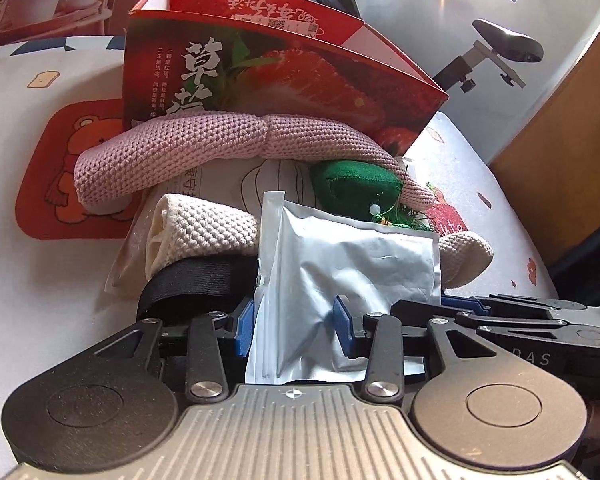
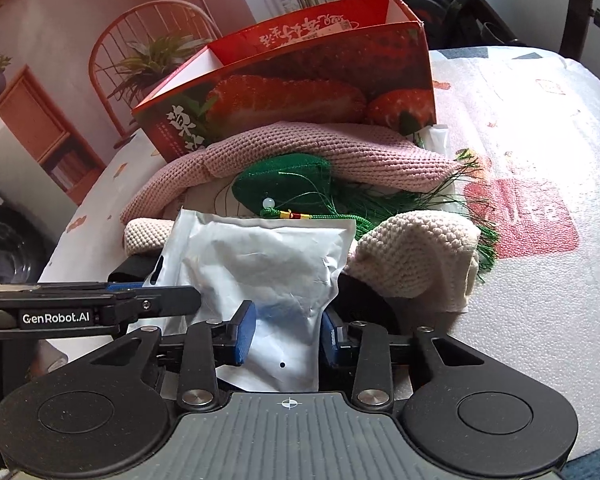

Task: Organize soft objects
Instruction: 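Close both tools on the white padded packet on the pile, then carry the white packet into the red box and open both tools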

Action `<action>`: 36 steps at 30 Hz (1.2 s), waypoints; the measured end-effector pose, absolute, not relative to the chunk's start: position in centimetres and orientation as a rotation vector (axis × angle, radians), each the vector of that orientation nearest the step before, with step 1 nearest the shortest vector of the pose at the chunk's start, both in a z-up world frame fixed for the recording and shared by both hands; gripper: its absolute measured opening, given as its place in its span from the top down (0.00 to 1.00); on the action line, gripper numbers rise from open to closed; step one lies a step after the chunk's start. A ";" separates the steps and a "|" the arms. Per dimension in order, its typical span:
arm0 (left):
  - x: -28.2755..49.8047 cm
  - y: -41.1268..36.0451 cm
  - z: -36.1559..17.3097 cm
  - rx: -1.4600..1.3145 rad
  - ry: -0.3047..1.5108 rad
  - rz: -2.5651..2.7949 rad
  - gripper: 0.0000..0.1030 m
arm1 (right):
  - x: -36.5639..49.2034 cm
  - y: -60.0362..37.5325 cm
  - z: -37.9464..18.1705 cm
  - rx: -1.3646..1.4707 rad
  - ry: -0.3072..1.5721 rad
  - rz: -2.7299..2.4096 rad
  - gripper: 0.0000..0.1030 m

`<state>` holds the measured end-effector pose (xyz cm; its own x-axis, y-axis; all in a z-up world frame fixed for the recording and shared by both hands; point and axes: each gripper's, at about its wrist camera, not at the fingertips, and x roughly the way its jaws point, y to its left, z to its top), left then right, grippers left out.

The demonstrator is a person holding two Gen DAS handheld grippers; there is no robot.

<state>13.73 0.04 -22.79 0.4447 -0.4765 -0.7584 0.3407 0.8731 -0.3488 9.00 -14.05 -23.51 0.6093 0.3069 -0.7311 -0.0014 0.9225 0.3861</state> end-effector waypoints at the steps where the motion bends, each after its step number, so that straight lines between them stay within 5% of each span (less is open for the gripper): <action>1: 14.0 0.0 -22.8 -0.157 0.990 -0.511 0.57 | 9.0 -14.1 -23.6 0.371 0.902 0.182 0.69; 7: 14.1 -0.8 -22.8 -0.130 0.983 -0.529 0.54 | 9.1 -14.2 -23.8 0.362 0.898 0.176 0.70; 10: 13.1 -1.0 -22.2 -0.085 0.956 -0.558 0.76 | 8.7 -13.9 -23.0 0.316 0.867 0.177 0.79; 22: 11.8 0.6 -21.8 -0.142 0.905 -0.513 0.78 | 8.1 -13.4 -21.5 0.280 0.821 0.223 0.86; 36: 13.3 0.5 -14.9 -0.111 0.669 -0.518 0.78 | 10.9 -14.4 -15.3 0.203 0.632 0.277 0.87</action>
<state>13.29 0.50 -14.85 0.6628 -0.4927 -0.5638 0.4226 0.8678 -0.2616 10.91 -14.39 -15.26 0.7721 0.3150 -0.5520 -0.1924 0.9436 0.2694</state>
